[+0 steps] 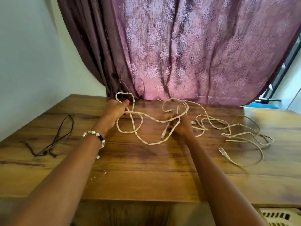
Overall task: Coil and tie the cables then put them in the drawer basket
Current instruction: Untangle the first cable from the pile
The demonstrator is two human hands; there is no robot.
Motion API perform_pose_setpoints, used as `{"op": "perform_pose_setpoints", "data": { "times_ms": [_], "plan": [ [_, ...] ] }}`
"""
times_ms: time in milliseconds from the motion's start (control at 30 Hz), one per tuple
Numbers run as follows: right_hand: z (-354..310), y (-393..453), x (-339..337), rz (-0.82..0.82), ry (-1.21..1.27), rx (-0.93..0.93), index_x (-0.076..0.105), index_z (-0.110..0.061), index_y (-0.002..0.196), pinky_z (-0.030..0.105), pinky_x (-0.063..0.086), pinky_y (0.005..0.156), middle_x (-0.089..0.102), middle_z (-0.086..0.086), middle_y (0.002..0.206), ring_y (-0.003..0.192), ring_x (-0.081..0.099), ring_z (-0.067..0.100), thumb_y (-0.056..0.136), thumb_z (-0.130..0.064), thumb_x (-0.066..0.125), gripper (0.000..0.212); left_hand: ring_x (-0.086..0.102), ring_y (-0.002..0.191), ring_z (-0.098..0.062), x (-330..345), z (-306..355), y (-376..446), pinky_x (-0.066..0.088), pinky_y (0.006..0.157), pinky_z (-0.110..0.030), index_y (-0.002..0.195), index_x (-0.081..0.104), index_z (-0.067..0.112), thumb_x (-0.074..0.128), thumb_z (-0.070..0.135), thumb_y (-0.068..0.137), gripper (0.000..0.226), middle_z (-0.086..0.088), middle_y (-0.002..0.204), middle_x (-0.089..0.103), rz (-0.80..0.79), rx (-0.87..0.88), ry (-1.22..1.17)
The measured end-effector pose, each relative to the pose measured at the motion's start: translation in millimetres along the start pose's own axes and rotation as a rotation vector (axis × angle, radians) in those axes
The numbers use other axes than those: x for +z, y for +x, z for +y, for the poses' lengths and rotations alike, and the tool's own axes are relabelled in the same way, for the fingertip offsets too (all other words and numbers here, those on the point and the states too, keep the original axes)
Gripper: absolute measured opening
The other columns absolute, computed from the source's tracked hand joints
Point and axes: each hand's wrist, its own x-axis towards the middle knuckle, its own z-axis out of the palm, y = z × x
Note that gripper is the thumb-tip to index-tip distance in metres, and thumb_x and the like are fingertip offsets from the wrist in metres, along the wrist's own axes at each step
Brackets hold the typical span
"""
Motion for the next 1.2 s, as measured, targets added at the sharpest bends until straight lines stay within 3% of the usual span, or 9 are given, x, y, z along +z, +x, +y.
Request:
{"op": "perform_pose_setpoints", "data": {
  "times_ms": [100, 300, 367, 433, 500, 633, 900, 1000, 1200],
  "plan": [
    [-8, 10, 3, 0.15, -0.08, 0.012, 0.065, -0.006, 0.07, 0.04, 0.057, 0.062, 0.066, 0.006, 0.063, 0.064, 0.066, 0.016, 0.075, -0.003, 0.057, 0.01, 0.062, 0.078, -0.032, 6, -6, 8, 0.045, 0.07, -0.036, 0.08, 0.069, 0.001, 0.048, 0.049, 0.094, 0.054, -0.015, 0.079, 0.067, 0.164, 0.014, 0.219],
    [-38, 30, 17, 0.38, -0.533, -0.023, 0.067, -0.003, 0.084, 0.029, 0.035, 0.057, 0.069, 0.016, 0.083, 0.081, 0.065, 0.034, 0.079, -0.005, 0.052, 0.015, 0.052, 0.106, -0.04, 18, -2, -4, 0.041, 0.089, -0.049, 0.104, 0.06, 0.006, 0.044, 0.052, 0.094, 0.049, -0.021, 0.111, 0.057, 0.578, 0.197, 0.468],
    [-41, 34, 24, 0.344, -0.665, -0.041, 0.06, 0.0, 0.107, 0.037, 0.044, 0.068, 0.066, 0.02, 0.1, 0.093, 0.063, 0.038, 0.084, -0.006, 0.049, 0.026, 0.062, 0.083, -0.034, 19, 3, -11, 0.051, 0.074, -0.046, 0.093, 0.064, 0.011, 0.051, 0.037, 0.095, 0.029, -0.012, 0.09, 0.066, 0.425, 0.48, 0.196],
    [-41, 37, 32, 0.328, -0.81, -0.05, 0.048, -0.003, 0.125, 0.042, 0.048, 0.076, 0.063, 0.02, 0.11, 0.102, 0.059, 0.039, 0.088, -0.009, 0.047, 0.037, 0.067, 0.068, -0.029, 26, 6, -17, 0.057, 0.065, -0.048, 0.085, 0.067, 0.028, 0.057, 0.023, 0.091, 0.013, 0.002, 0.073, 0.07, -0.012, 0.508, -0.116],
    [-37, 41, 42, 0.311, -0.899, -0.123, 0.045, -0.008, 0.128, 0.046, 0.048, 0.079, 0.062, 0.021, 0.112, 0.106, 0.055, 0.041, 0.09, -0.01, 0.045, 0.039, 0.067, 0.068, -0.025, 32, 8, -16, 0.058, 0.064, -0.045, 0.09, 0.067, 0.039, 0.063, 0.042, 0.08, 0.011, 0.004, 0.075, 0.07, -0.205, 0.532, -0.067],
    [-19, 43, 56, 0.239, -0.864, -0.273, 0.048, -0.007, 0.126, 0.056, 0.049, 0.08, 0.061, 0.024, 0.106, 0.091, 0.059, 0.044, 0.088, -0.004, 0.044, 0.038, 0.05, 0.054, -0.003, 34, 9, -11, 0.041, 0.052, -0.025, 0.097, 0.072, 0.038, 0.061, 0.072, 0.068, 0.046, 0.01, 0.061, 0.058, -0.153, 0.68, 0.409],
    [5, 48, 57, 0.126, -1.015, -0.298, 0.009, -0.004, 0.148, 0.064, 0.019, 0.108, 0.063, 0.02, 0.105, 0.096, 0.059, 0.043, 0.081, 0.002, 0.035, 0.072, 0.053, 0.077, -0.014, 34, -23, 4, 0.046, 0.067, -0.035, 0.092, 0.077, 0.021, 0.053, 0.069, 0.077, 0.056, 0.003, 0.083, 0.051, -0.16, 0.746, 0.058],
    [-1, 41, 52, 0.105, -0.932, -0.242, 0.009, 0.0, 0.147, 0.062, 0.034, 0.101, 0.063, 0.025, 0.098, 0.089, 0.06, 0.045, 0.085, 0.003, 0.034, 0.067, 0.051, 0.095, -0.019, 30, -21, -5, 0.05, 0.084, -0.036, 0.101, 0.072, 0.037, 0.068, 0.064, 0.064, 0.046, 0.003, 0.099, 0.048, -0.225, 0.777, 0.066],
    [-3, 36, 43, 0.196, -0.476, -0.205, 0.036, -0.01, 0.124, 0.045, 0.049, 0.072, 0.062, 0.018, 0.094, 0.092, 0.06, 0.04, 0.081, 0.004, 0.049, 0.047, 0.052, 0.067, -0.011, 33, -14, -16, 0.047, 0.058, -0.029, 0.098, 0.075, 0.017, 0.065, 0.05, 0.079, 0.04, -0.002, 0.082, 0.052, -0.028, 0.842, 0.014]
  ]
}}
